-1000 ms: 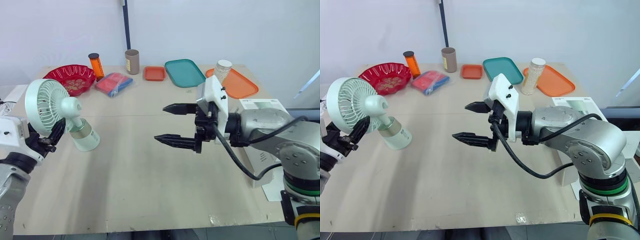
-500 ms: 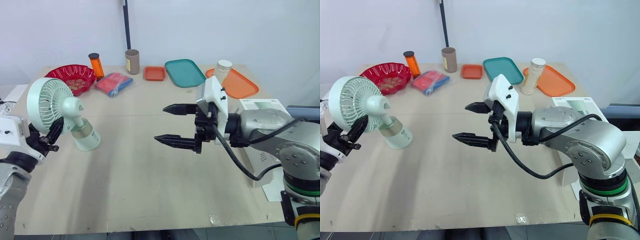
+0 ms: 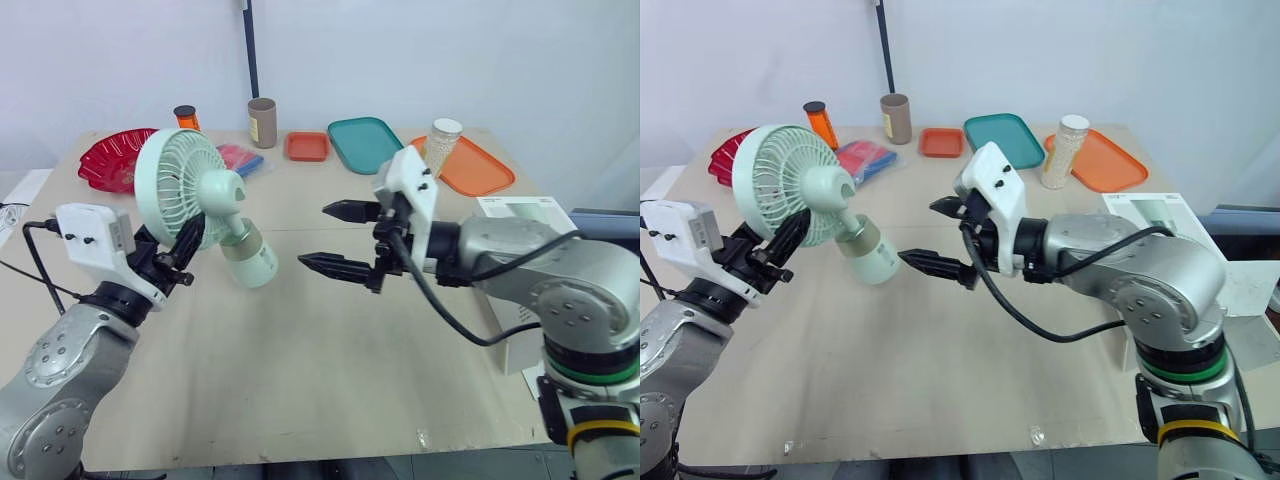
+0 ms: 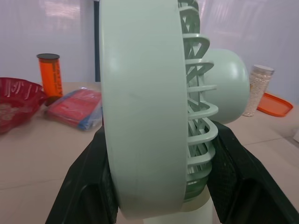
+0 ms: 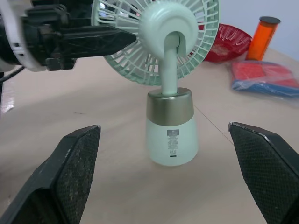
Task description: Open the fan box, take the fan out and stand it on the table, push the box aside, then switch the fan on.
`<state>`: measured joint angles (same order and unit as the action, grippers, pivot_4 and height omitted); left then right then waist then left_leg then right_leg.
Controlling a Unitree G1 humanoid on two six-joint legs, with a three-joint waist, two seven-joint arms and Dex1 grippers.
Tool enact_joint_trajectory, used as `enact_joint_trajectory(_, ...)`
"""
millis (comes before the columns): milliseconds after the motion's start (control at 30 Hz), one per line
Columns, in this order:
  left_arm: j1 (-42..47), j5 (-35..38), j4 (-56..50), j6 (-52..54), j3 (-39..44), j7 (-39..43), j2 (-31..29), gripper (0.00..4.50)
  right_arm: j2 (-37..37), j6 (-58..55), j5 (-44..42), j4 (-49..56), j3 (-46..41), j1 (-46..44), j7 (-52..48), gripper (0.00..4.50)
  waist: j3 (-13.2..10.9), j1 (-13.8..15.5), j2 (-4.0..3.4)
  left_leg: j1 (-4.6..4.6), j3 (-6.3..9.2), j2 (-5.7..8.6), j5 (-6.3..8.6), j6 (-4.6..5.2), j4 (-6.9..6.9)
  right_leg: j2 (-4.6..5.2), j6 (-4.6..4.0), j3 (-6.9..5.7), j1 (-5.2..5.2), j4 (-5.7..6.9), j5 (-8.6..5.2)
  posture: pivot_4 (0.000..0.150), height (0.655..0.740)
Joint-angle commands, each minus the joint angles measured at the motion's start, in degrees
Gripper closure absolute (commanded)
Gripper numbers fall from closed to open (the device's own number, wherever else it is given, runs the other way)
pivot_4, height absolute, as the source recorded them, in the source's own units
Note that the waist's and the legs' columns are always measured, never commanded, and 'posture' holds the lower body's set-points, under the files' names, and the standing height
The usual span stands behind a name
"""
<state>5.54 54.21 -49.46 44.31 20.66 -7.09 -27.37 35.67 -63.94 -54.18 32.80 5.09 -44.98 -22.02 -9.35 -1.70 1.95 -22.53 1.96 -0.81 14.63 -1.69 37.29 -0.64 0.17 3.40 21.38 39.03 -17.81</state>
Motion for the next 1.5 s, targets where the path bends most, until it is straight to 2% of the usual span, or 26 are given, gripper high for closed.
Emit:
enact_joint_trajectory(33, 1.7, 2.3, -2.9, -0.7, 0.3, -1.2, -1.1, 2.35, -2.5, 0.9, 4.7, -1.7, 2.6, -1.4, 2.1, 0.00, 0.0, 0.0, 0.00, 0.00, -0.01, 0.01, -0.01, -0.01, 0.01, 0.00, 0.00, 0.01, -0.01, 0.00, 0.00, 0.150, 0.7382)
enact_joint_trajectory(300, 3.1, 1.6, -1.9, -0.8, -3.7, 0.5, -2.8, 2.35, -9.1, 3.8, 15.4, -8.1, 8.8, -2.1, 3.9, 0.00, 0.0, 0.3, 0.00, -0.01, 0.01, 0.02, -0.04, -0.07, 0.02, 0.00, 0.00, 0.00, 0.00, 0.00, 0.00, 0.150, 0.7382)
enact_joint_trajectory(533, 4.3, 1.0, -0.9, -1.1, -5.5, 0.6, -2.6, 2.35, -15.3, 4.1, 20.6, -10.5, 9.7, -3.3, 4.9, 0.00, 0.0, 0.3, -0.01, -0.02, 0.01, 0.02, -0.05, -0.10, -0.01, 0.00, -0.02, 0.00, 0.03, 0.01, 0.01, 0.150, 0.7382)
enact_joint_trajectory(633, 3.9, 0.8, -0.8, -1.1, -5.8, 1.1, -2.6, 2.42, -16.6, 3.6, 21.3, -9.9, 9.7, -3.1, 4.7, 0.79, 0.0, 0.3, -0.01, -0.03, 0.03, 0.02, -0.05, -0.10, 0.00, 0.02, -0.02, -0.01, 0.03, 0.01, 0.01, 0.150, 0.7382)
enact_joint_trajectory(667, 3.9, 0.8, -0.7, -1.1, -5.8, 1.2, -2.6, 2.42, -16.9, 3.4, 21.6, -9.7, 9.8, -3.0, 4.7, 1.18, 0.0, 0.3, -0.01, -0.02, 0.03, 0.02, -0.05, -0.10, 0.00, 0.01, -0.02, -0.01, 0.03, 0.01, 0.01, 0.150, 0.7382)
enact_joint_trajectory(700, 3.9, 0.7, -0.6, -1.1, -5.8, 1.3, -2.6, 2.42, -17.2, 3.3, 21.9, -9.4, 9.9, -2.8, 4.6, 1.29, 0.0, 0.3, -0.01, -0.02, 0.03, 0.02, -0.05, -0.10, 0.00, 0.01, -0.02, -0.02, 0.03, 0.01, 0.01, 0.150, 0.7382)
enact_joint_trajectory(1333, 4.8, 0.2, -0.3, -1.0, -7.3, 1.8, -1.9, 2.42, -21.2, 2.9, 26.5, -10.0, 11.1, -1.2, 3.5, 1.29, 0.0, 0.3, -0.01, -0.02, 0.04, 0.02, -0.05, -0.10, 0.00, 0.01, -0.02, -0.02, 0.03, 0.01, 0.01, 0.150, 0.7382)
enact_joint_trajectory(1367, 4.5, 0.1, -0.5, -1.1, -7.4, 1.9, -1.9, 2.42, -21.3, 2.9, 26.7, -10.0, 11.2, -1.1, 3.4, 1.71, 0.0, 0.3, -0.01, -0.02, 0.04, 0.02, -0.05, -0.10, 0.00, 0.01, -0.02, -0.02, 0.03, 0.01, 0.01, 0.150, 0.7382)
enact_joint_trajectory(1400, 4.3, 0.1, -0.7, -1.2, -7.5, 2.0, -1.9, 2.42, -21.4, 2.9, 27.0, -10.0, 11.3, -1.0, 3.2, 1.89, 0.0, 0.3, -0.01, -0.02, 0.04, 0.02, -0.05, -0.10, -0.01, 0.01, -0.02, -0.02, 0.03, 0.01, 0.01, 0.150, 0.7382)
enact_joint_trajectory(1433, 4.2, 0.1, -0.7, -1.2, -7.5, 1.9, -1.8, 2.42, -21.5, 2.8, 27.1, -10.0, 11.3, -1.0, 3.2, 2.27, 0.0, 0.3, -0.01, -0.02, 0.03, 0.02, -0.05, -0.10, -0.01, 0.01, -0.02, -0.01, 0.03, 0.01, 0.01, 0.150, 0.7382)
enact_joint_trajectory(1500, 4.2, 0.0, -0.6, -1.2, -7.6, 1.8, -1.6, 2.42, -21.6, 2.6, 27.3, -9.9, 11.2, -0.9, 3.0, 2.38, 0.0, 0.3, -0.01, -0.02, 0.04, 0.02, -0.05, -0.10, -0.01, 0.01, -0.02, -0.01, 0.03, 0.01, 0.01, 0.150, 0.7382)
